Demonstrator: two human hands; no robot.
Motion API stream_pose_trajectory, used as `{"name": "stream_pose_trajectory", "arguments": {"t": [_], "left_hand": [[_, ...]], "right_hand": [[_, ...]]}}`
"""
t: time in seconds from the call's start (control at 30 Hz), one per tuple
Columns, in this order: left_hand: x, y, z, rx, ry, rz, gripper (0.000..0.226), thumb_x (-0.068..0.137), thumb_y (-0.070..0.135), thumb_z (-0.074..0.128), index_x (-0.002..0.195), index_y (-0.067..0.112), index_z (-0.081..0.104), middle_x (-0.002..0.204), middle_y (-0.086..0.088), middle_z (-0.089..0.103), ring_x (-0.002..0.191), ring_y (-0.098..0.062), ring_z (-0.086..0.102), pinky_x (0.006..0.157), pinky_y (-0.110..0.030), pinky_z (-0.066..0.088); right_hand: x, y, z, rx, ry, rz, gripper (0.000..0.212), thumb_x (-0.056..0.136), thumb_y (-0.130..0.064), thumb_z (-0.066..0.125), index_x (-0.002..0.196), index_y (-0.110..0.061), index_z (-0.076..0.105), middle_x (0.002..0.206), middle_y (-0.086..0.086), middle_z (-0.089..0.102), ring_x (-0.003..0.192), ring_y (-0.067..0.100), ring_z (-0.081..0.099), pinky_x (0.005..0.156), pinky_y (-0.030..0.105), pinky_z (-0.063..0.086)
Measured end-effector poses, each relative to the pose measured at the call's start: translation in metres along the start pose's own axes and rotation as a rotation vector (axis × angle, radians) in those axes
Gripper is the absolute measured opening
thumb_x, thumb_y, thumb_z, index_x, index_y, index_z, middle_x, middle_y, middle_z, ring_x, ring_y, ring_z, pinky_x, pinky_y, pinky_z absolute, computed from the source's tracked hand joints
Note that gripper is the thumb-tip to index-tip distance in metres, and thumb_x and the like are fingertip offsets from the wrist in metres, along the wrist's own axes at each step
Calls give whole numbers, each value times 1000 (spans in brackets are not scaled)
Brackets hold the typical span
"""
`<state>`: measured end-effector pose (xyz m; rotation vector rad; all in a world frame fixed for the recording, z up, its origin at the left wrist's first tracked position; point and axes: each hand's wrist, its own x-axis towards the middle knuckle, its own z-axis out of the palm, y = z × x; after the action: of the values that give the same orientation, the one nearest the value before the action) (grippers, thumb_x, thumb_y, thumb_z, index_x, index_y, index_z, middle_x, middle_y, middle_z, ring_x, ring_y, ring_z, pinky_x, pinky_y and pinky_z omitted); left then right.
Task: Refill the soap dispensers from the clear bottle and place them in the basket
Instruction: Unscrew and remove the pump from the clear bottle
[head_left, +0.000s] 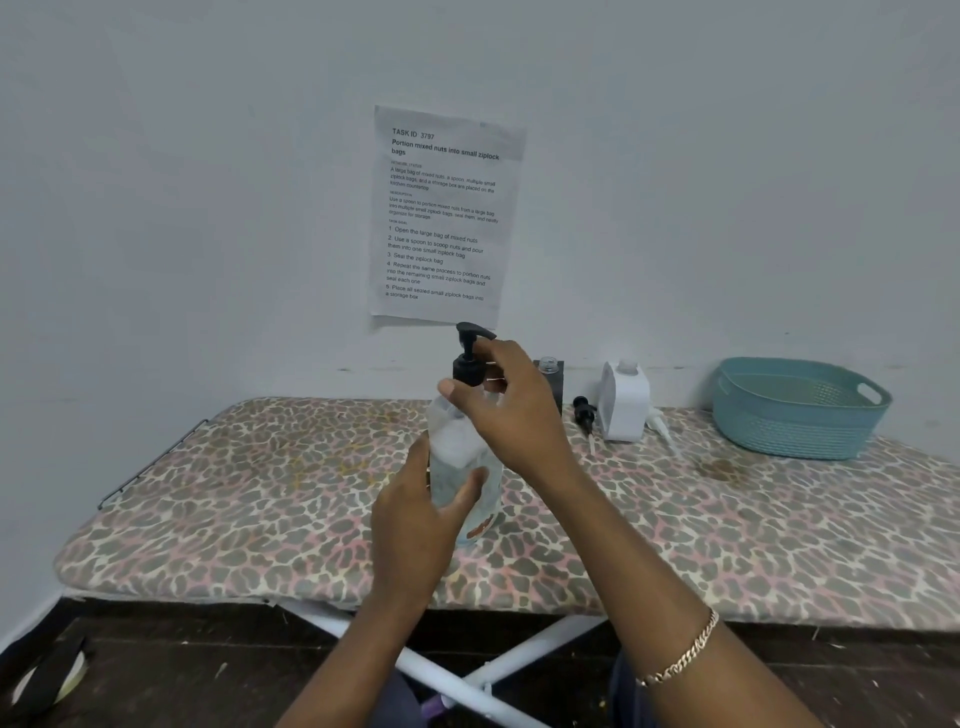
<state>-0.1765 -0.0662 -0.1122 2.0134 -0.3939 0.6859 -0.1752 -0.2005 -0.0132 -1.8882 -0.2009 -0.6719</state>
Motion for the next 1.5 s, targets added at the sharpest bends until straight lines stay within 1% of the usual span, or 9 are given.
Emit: {"name": "stream_pose_trajectory", "arguments": {"t": [0.13, 0.4, 0.57, 0.77, 0.9, 1.0, 1.17, 1.3, 1.5], "left_hand": [[0, 2, -1, -3, -1, -1, 62, 89, 57, 75, 141, 28, 59, 113, 15, 74, 94, -1, 70, 77, -22, 58], [1, 7, -7, -8, -54, 3, 62, 89, 65, 68, 137, 27, 58, 115, 15, 70, 101, -4, 69, 79, -25, 58], [4, 19, -13, -66, -45, 10, 66, 87, 63, 74, 141, 29, 56, 122, 18, 67, 110, -1, 65, 86, -23, 56], [17, 40, -27, -104, 2, -3, 91, 85, 66, 72, 157, 18, 44, 155, -1, 54, 139, -17, 54, 111, -44, 52], [26, 57, -43, -149, 21, 21, 87, 87, 57, 74, 159, 19, 42, 158, 1, 51, 143, -12, 50, 116, -39, 48], [32, 69, -55, -186, 45, 47, 85, 89, 53, 75, 159, 17, 43, 158, 1, 52, 141, -6, 50, 110, -23, 45], [37, 85, -71, -218, 118, 94, 74, 92, 45, 76, 154, 14, 50, 150, 3, 58, 134, -6, 57, 108, -20, 48], [38, 88, -78, -217, 162, 111, 56, 97, 33, 75, 147, 15, 59, 133, 9, 65, 120, -2, 63, 96, -3, 45], [41, 78, -83, -161, 211, 153, 21, 99, 24, 72, 118, 16, 77, 100, 10, 78, 89, 5, 71, 79, -14, 57]], "right_hand": [[8, -4, -3, 42, 54, 16, 37, 89, -28, 80, 124, -22, 69, 109, -11, 75, 100, 6, 70, 86, 21, 55], [30, -44, -25, 84, 103, -90, 44, 87, -21, 83, 129, -15, 70, 110, -7, 77, 99, 3, 72, 92, 22, 57], [41, -78, -43, 77, 102, -175, 45, 87, -19, 83, 129, -11, 70, 111, -5, 78, 102, 6, 73, 97, 35, 59], [45, -114, -63, 91, 108, -278, 45, 86, -19, 82, 128, -9, 70, 111, -3, 78, 102, 12, 74, 95, 45, 60], [43, -140, -70, 107, 109, -332, 45, 87, -18, 81, 129, -9, 69, 112, -3, 78, 103, 13, 74, 95, 44, 60], [42, -156, -72, 107, 98, -368, 45, 88, -19, 80, 130, -8, 69, 113, -1, 78, 104, 14, 74, 95, 44, 60], [36, -170, -69, 155, 58, -380, 42, 88, -14, 80, 128, -6, 69, 112, 3, 78, 104, 17, 75, 98, 43, 59], [35, -170, -63, 184, 33, -364, 40, 89, -10, 80, 127, -5, 70, 112, 5, 78, 103, 18, 75, 96, 37, 60], [43, -159, -48, 217, -3, -322, 41, 89, -14, 80, 127, -4, 70, 114, 6, 78, 106, 22, 75, 97, 46, 60]]}}
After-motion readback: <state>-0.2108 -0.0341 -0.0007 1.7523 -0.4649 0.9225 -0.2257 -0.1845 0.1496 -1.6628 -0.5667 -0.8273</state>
